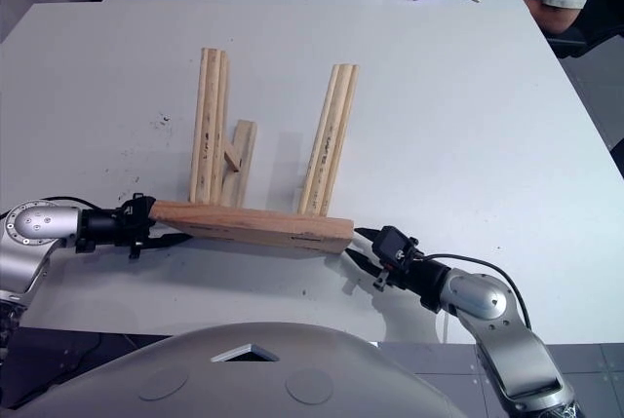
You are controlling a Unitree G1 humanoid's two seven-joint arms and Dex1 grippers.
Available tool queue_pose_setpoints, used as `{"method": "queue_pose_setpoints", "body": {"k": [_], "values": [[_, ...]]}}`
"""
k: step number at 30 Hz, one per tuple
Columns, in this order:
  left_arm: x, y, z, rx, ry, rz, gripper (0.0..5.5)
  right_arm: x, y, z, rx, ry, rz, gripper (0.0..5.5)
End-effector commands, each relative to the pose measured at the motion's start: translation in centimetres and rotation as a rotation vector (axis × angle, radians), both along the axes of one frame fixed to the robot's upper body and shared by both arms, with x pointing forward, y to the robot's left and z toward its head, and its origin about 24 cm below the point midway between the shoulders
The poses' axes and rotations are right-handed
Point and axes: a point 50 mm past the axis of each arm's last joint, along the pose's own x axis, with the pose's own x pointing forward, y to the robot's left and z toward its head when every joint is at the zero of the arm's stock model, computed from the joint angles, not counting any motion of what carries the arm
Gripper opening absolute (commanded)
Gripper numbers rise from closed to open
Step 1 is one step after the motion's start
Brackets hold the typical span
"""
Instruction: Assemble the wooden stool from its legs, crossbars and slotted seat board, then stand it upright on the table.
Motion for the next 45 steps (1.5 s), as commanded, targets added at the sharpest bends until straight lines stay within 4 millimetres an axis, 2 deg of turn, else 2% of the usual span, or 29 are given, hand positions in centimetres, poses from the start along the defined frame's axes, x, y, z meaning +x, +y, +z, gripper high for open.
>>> {"method": "queue_pose_setpoints", "body": {"k": [1, 9, 15, 19, 25, 31, 35, 38, 41, 45], "values": [[0.8, -1.4, 1.0, -0.072, -0.031, -0.005, 2.28, 0.3, 1.1, 0.8, 0.051, -0.03, 0.034, 1.95], [0.1, -2.1, 3.3, -0.148, -0.009, -0.016, 2.28, -0.3, 1.5, 3.2, 0.095, -0.066, 0.074, 1.95], [-0.9, -2.9, 6.9, -0.25, 0.012, -0.03, 2.28, -0.7, 2.1, 7.5, 0.196, -0.124, 0.103, 1.95], [-0.7, -3.5, 9.9, -0.341, -0.013, -0.024, 2.28, -0.8, 2.2, 10.2, 0.259, -0.179, 0.116, 1.95], [0.0, -4.7, 14.0, -0.496, -0.057, -0.037, 2.28, 0.4, 2.0, 13.8, 0.381, -0.286, 0.119, 1.95], [0.5, -5.4, 15.9, -0.594, -0.063, -0.039, 2.28, 1.7, 1.7, 16.4, 0.443, -0.387, 0.07, 1.95], [1.0, -5.4, 16.9, -0.626, -0.069, -0.026, 2.28, 2.7, 1.4, 16.9, 0.436, -0.411, 0.044, 1.95], [2.2, -5.8, 17.5, -0.649, -0.096, -0.014, 2.28, 3.5, 1.4, 16.9, 0.43, -0.42, 0.018, 1.95], [3.3, -6.4, 17.4, -0.66, -0.115, 0.005, 2.28, 4.7, 1.0, 15.5, 0.374, -0.4, -0.028, 1.95], [4.1, -7.0, 16.2, -0.644, -0.117, 0.025, 2.28, 6.1, 0.0, 12.2, 0.288, -0.333, -0.079, 1.95]]}}
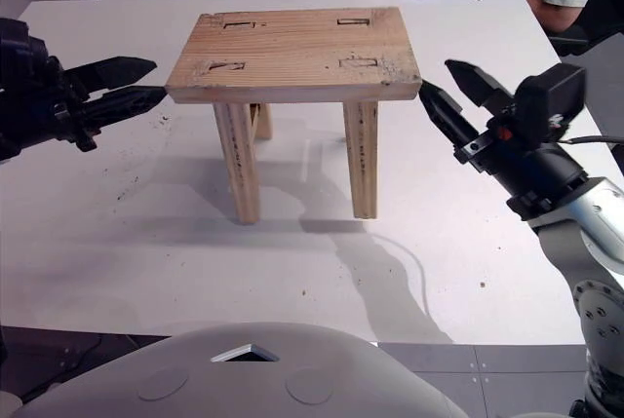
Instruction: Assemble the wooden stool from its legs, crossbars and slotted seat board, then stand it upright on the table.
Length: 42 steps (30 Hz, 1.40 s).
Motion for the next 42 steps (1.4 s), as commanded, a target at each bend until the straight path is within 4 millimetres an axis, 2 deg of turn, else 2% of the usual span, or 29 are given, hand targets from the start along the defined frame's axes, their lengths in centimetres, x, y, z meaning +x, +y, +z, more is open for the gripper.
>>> {"method": "queue_pose_setpoints", "body": {"k": [1, 4, 8, 10, 13, 16, 20, 24, 27, 29, 32, 33, 39, 42], "values": [[-0.2, -3.6, -0.5, -0.034, -0.028, -0.211, 2.28, -0.4, 3.1, -2.8, -0.035, 0.102, 0.283, 1.95], [-0.3, -2.9, -2.5, 0.029, 0.005, -0.185, 2.28, -0.6, 3.0, -4.4, -0.08, 0.126, 0.277, 1.95], [1.1, -1.1, -4.5, 0.098, 0.019, -0.033, 2.28, -0.5, 3.0, -4.3, -0.055, 0.09, 0.251, 1.95], [1.9, -0.5, -4.2, 0.085, 0.0, 0.04, 2.28, -0.2, 2.3, -3.5, -0.022, 0.057, 0.192, 1.95], [2.0, 0.4, -3.3, 0.038, -0.033, 0.101, 2.28, 0.2, 1.3, -2.3, 0.024, 0.019, 0.134, 1.95], [0.8, 0.9, -3.9, 0.013, -0.001, 0.115, 2.28, 0.8, -0.4, -3.1, 0.003, 0.029, 0.015, 1.95], [0.6, 3.3, -8.0, 0.104, 0.076, 0.289, 2.28, 0.7, -1.7, -6.8, -0.123, 0.107, -0.134, 1.95], [1.4, 4.6, -14.1, 0.202, 0.15, 0.591, 2.28, 1.9, -0.8, -10.4, -0.029, 0.122, -0.322, 1.95], [0.7, 3.7, -17.9, 0.255, 0.144, 0.696, 2.28, 3.0, -0.1, -12.4, 0.032, 0.112, -0.45, 1.95], [0.6, 2.7, -18.9, 0.216, 0.131, 0.744, 2.28, 3.5, 0.1, -13.4, 0.063, 0.11, -0.512, 1.95], [0.9, 1.7, -19.5, 0.17, 0.096, 0.822, 2.28, 3.8, 0.4, -14.4, 0.059, 0.094, -0.551, 1.95], [1.0, 1.4, -19.7, 0.169, 0.085, 0.84, 2.25, 3.8, 0.6, -14.7, 0.056, 0.094, -0.54, 2.13], [2.0, 0.0, -19.5, 0.115, 0.022, 0.941, 3.17, 3.9, 0.9, -15.4, 0.012, 0.089, -0.494, 3.01], [2.5, -0.7, -19.8, 0.126, 0.014, 0.951, 3.17, 4.2, 0.8, -15.9, -0.025, 0.088, -0.512, 3.01]]}}
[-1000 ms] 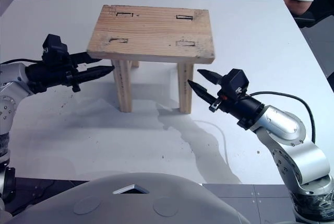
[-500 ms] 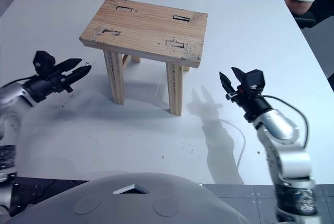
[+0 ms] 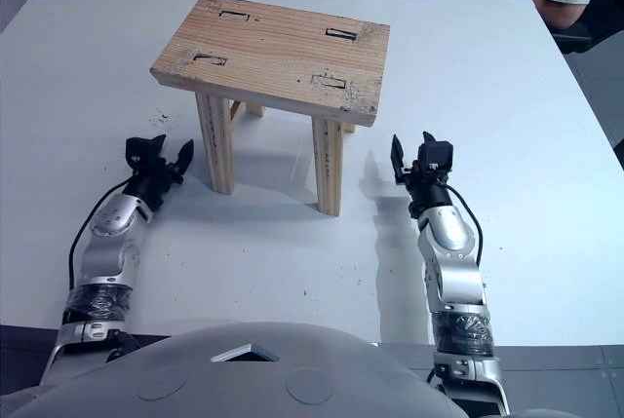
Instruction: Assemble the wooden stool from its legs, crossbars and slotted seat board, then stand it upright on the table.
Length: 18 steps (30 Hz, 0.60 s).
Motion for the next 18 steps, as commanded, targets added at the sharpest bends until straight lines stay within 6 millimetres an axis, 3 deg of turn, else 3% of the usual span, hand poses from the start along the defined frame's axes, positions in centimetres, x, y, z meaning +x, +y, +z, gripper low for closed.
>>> {"method": "queue_pose_setpoints", "body": {"k": [1, 14, 18], "values": [[1.1, -0.9, -0.1, 0.031, -0.013, 0.015, 3.17, 0.5, -0.1, -0.6, -0.044, 0.007, -0.026, 3.01], [2.3, -2.1, -1.4, 0.058, -0.042, 0.108, 3.17, 3.4, -1.0, -2.8, 0.043, 0.049, -0.22, 3.01], [2.6, -2.7, -1.9, 0.058, -0.04, 0.132, 3.17, 4.7, 0.3, -3.7, 0.045, 0.086, -0.236, 3.01]]}}
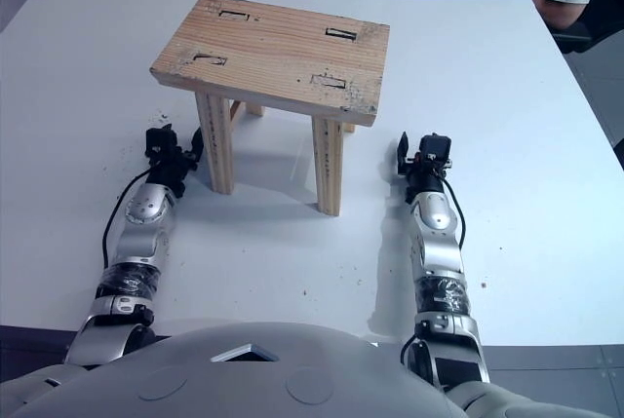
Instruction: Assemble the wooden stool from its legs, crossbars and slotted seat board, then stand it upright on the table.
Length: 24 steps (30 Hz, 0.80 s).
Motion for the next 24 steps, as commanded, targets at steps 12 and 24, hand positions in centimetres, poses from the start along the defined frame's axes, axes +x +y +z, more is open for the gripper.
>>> {"method": "queue_pose_setpoints", "body": {"k": [12, 24], "values": [[1.6, -2.0, -2.0, 0.002, 0.053, 0.012, 3.17, 3.2, 5.1, -3.9, 0.128, 0.087, -0.048, 3.01], [1.6, -1.6, -3.2, 0.039, 0.09, 0.021, 3.17, 3.2, 4.5, -5.3, 0.238, 0.125, -0.124, 3.01]]}}
